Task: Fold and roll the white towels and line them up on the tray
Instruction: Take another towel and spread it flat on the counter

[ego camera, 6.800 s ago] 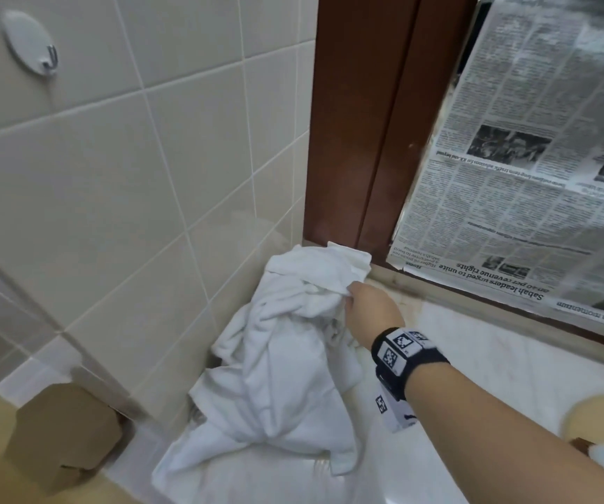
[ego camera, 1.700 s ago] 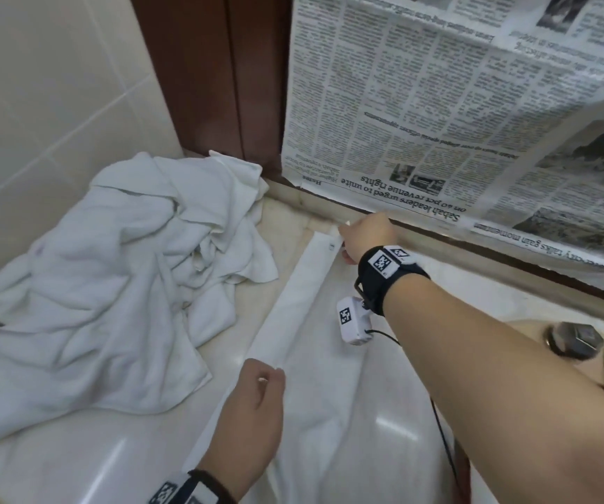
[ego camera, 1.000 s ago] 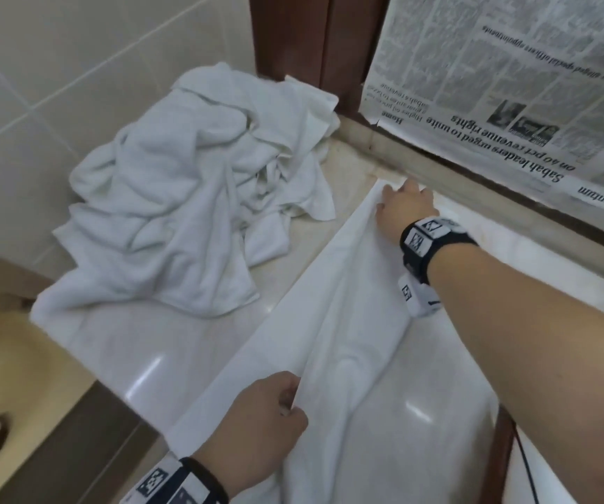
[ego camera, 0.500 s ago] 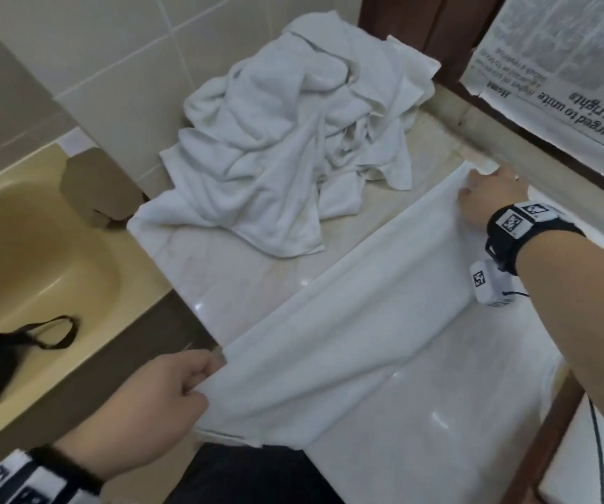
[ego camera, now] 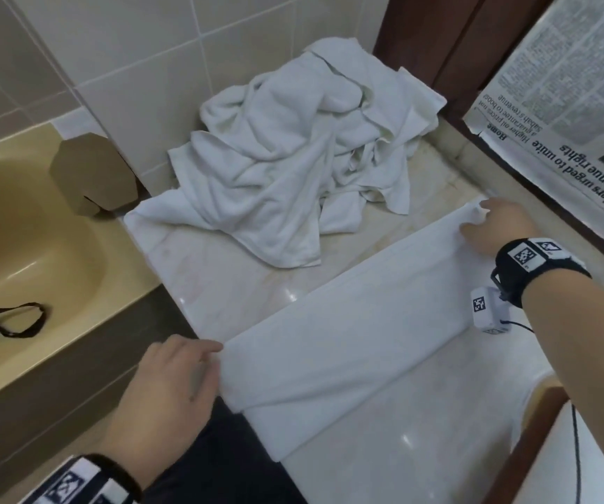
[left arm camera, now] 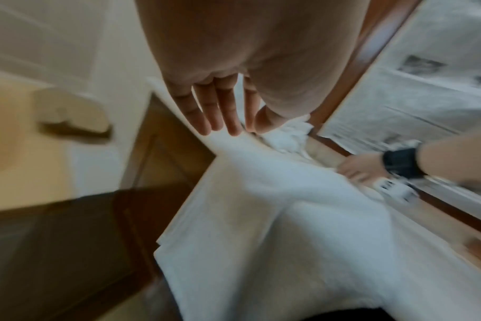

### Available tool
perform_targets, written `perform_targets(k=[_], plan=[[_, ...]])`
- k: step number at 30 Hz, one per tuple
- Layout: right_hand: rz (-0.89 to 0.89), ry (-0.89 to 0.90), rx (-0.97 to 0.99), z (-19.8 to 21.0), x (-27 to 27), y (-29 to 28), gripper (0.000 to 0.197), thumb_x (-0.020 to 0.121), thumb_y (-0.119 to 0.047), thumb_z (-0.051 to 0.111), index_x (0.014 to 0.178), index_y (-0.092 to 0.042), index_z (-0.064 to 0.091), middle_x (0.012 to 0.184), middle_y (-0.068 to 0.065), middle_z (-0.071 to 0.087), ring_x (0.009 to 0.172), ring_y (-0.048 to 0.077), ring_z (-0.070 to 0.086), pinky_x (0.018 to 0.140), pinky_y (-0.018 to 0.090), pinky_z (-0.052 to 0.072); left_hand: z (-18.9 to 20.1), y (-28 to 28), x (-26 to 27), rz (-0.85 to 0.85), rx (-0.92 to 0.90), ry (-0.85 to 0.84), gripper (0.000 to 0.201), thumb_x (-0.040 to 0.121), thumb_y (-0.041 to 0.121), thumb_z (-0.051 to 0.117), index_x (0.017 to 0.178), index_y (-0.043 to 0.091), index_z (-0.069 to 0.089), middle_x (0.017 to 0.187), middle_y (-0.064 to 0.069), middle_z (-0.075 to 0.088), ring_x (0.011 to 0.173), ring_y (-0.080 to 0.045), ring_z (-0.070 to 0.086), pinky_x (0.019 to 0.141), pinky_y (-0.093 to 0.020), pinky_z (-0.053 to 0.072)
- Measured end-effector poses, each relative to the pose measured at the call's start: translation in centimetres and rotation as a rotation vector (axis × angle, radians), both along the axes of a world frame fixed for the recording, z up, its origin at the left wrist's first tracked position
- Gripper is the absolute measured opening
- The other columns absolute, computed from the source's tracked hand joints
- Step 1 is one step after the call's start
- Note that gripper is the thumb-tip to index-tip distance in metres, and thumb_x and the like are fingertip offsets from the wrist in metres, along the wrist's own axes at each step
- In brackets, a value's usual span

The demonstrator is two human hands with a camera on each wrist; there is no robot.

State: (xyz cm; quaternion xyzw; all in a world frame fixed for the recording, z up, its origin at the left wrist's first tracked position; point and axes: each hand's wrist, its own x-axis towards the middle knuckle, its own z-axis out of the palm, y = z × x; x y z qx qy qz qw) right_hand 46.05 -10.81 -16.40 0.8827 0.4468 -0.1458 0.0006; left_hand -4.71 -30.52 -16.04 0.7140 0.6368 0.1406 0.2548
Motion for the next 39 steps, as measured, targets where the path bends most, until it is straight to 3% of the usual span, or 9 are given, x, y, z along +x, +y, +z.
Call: perform_targets(k=[3,5,8,13,18,24,28,33,39], plan=[[-0.046,0.072,0.038,0.9,0.6,0.7,0.05,0.089,-0.03,0.07,0.136,-0.02,0.056,0.134,0.011,0.061,0.113,0.035,0.063,0.097,0.042,0.052,-1.1,1.4,3.1,-0.112,0.059,0.128,0.041,0.097,0.044,0.049,0.123,0.02,0.069,0.103,0.005,0.059,0.092,-0.018,0.05,0.08,-0.039,0.055],[-0.033,0.064,0.015,1.5,0.9,1.0,0.04,0.087,-0.027,0.072,0.126,-0.021,0.061,0.122,0.008,0.066,0.102,0.031,0.064,0.087,0.037,0.053,-1.8,2.4,4.2,-0.139,0.06,0.201,0.045,0.095,0.046,0.045,0.116,0.016,0.072,0.094,0.002,0.06,0.086,-0.023,0.053,0.073,-0.043,0.055],[-0.017,0.071,-0.024,2.2,1.1,1.1,0.029,0.086,-0.026,0.075,0.112,-0.024,0.061,0.104,0.004,0.064,0.088,0.026,0.062,0.073,0.03,0.046,-2.2,2.9,5.3,-0.125,0.032,0.221,0.025,0.091,0.038,0.06,0.104,0.018,0.071,0.083,0.005,0.056,0.078,-0.022,0.053,0.065,-0.043,0.054],[-0.074,0.19,-0.044,1.9,1.8,1.2,0.027,0.088,-0.029,0.076,0.109,-0.016,0.065,0.105,0.007,0.067,0.092,0.026,0.06,0.079,0.031,0.043,-2.5,4.0,5.3,-0.039,-0.029,0.129,0.018,0.082,0.03,0.081,0.088,0.03,0.064,0.077,0.014,0.047,0.075,-0.014,0.044,0.063,-0.04,0.052],[-0.03,0.228,-0.034,1.4,2.3,1.0,0.034,0.095,-0.041,0.064,0.115,-0.013,0.064,0.104,0.006,0.065,0.092,0.027,0.058,0.082,0.031,0.041,-0.5,4.0,4.7,-0.24,-0.033,0.053,0.005,0.097,0.043,0.051,0.096,0.04,0.055,0.09,0.019,0.052,0.083,-0.01,0.05,0.074,-0.029,0.05],[0.034,0.208,-0.046,1.4,2.5,1.1,0.031,0.099,-0.039,0.056,0.12,-0.017,0.06,0.107,0.008,0.064,0.093,0.029,0.058,0.081,0.031,0.04,0.1,4.0,4.0,-0.037,-0.374,-0.216,0.01,0.096,0.045,0.064,0.106,0.045,0.061,0.093,0.014,0.065,0.085,0.002,0.061,0.07,-0.017,0.045],[0.058,0.198,-0.032,1.1,2.5,1.3,0.022,0.103,-0.034,0.05,0.111,-0.014,0.056,0.104,0.01,0.061,0.091,0.03,0.055,0.079,0.033,0.039,-0.7,4.8,3.4,0.026,-0.398,-0.115,0.01,0.096,0.041,0.063,0.088,0.039,0.068,0.086,0.014,0.067,0.081,-0.003,0.064,0.078,-0.03,0.054],[0.028,0.208,0.011,0.4,2.4,1.8,0.029,0.107,-0.035,0.038,0.126,-0.015,0.045,0.11,0.011,0.052,0.095,0.031,0.05,0.083,0.038,0.038,0.2,5.0,3.4,0.16,-0.426,-0.226,0.024,0.101,0.038,0.055,0.082,0.027,0.063,0.071,0.004,0.069,0.068,-0.013,0.065,0.063,-0.033,0.048],[-0.001,0.162,-0.058,-0.3,2.0,3.1,0.02,0.102,-0.038,0.041,0.11,-0.02,0.044,0.104,0.012,0.06,0.092,0.035,0.056,0.09,0.046,0.047,-0.8,5.0,4.9,0.166,-0.29,0.044,0.02,0.102,0.034,0.051,0.083,0.028,0.054,0.061,0.004,0.062,0.057,-0.013,0.06,0.055,-0.033,0.048]])
